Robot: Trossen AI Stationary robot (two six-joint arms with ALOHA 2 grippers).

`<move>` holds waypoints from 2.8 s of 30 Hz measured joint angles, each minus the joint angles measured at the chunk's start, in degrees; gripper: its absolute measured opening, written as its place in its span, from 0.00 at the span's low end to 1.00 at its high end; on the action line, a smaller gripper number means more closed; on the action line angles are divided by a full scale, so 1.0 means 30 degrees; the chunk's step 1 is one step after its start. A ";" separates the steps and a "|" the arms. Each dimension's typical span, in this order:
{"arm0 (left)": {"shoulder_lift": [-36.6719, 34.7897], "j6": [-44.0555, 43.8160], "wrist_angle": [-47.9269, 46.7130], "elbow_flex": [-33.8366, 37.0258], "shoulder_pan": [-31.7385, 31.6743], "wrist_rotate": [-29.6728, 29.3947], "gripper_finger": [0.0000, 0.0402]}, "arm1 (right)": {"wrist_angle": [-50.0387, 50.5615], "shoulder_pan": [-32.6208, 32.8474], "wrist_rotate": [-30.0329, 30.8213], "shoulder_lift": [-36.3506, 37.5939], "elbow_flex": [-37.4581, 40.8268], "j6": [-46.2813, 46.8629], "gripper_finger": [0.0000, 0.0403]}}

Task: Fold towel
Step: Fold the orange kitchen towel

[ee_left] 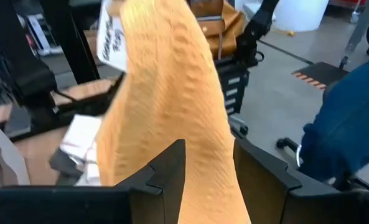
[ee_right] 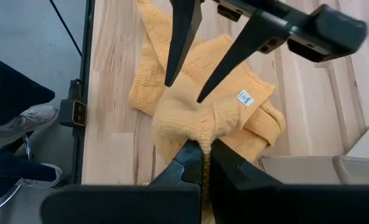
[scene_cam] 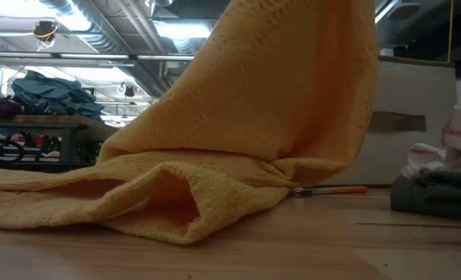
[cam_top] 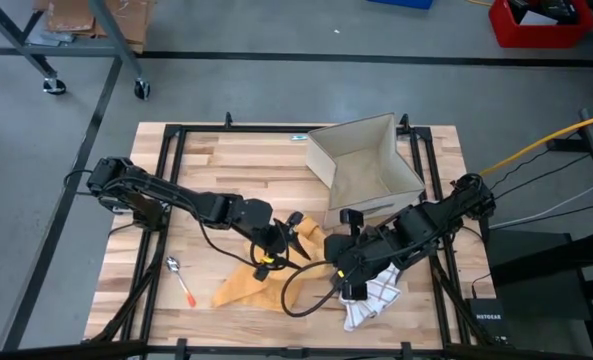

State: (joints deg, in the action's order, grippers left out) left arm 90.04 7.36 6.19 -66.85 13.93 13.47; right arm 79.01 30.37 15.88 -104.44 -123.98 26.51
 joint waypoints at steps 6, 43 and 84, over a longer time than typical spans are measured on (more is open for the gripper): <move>0.0022 -0.0756 -0.0384 0.0000 0.0154 -0.0480 0.32 | -0.0017 0.0000 0.0000 0.0000 0.0000 -0.0002 0.02; 0.1320 0.0024 0.0155 0.0000 0.0948 -0.3857 0.32 | 0.0005 0.0113 -0.1696 0.0000 0.0000 0.0072 0.02; 0.5286 0.2807 0.6889 -0.1068 0.1356 -0.0358 0.29 | -0.2236 0.2994 -0.1005 -0.2455 -0.0015 0.0070 0.02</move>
State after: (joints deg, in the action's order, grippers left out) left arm 105.90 15.78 26.86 -70.05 18.00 12.40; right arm 72.30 39.35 12.86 -111.81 -124.03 26.72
